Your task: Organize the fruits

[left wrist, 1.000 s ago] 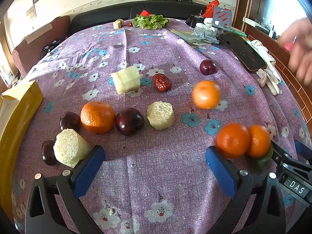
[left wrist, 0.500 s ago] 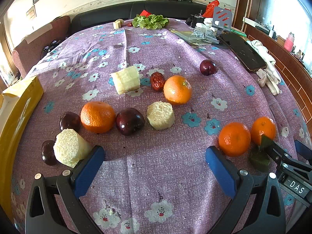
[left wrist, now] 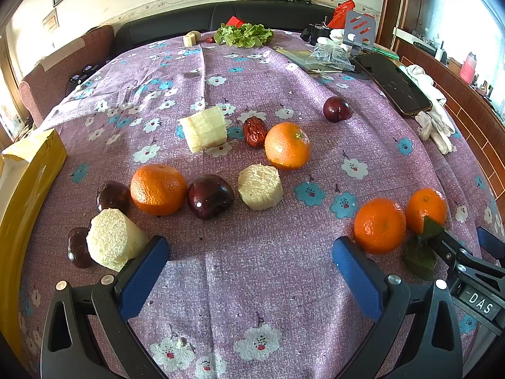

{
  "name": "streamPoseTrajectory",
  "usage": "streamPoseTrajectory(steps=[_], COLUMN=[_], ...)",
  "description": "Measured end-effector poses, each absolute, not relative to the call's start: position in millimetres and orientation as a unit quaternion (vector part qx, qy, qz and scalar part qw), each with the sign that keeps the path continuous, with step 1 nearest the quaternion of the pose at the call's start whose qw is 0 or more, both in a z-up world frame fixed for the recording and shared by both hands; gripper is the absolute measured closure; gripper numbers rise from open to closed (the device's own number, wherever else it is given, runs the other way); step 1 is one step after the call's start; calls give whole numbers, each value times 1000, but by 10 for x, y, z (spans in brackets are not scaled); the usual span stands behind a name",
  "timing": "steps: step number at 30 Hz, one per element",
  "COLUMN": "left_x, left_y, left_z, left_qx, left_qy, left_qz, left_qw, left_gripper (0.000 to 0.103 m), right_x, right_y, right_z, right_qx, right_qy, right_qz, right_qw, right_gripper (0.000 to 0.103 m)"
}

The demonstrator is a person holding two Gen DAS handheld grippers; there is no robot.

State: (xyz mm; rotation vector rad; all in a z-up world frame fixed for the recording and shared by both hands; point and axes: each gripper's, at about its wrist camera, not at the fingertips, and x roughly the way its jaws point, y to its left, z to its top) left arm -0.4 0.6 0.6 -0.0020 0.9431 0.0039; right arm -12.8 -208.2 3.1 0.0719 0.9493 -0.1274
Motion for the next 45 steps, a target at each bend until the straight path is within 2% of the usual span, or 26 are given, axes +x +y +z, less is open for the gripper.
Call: streamPoseTrajectory(steps=[35,45], left_x=[-6,-128], left_y=[6,21], left_z=[6,20], left_qx=[-1,24], left_qy=[455,503], left_qz=[2,-41], left_qw=[891,863], left_gripper=[0,0], right_x=[-145,-106], right_y=[-2087,-2092], right_z=[37,55], right_qx=[37,29], right_qy=[458,484], right_qz=[-52,-36], right_qw=[887,874], right_gripper=[0,0])
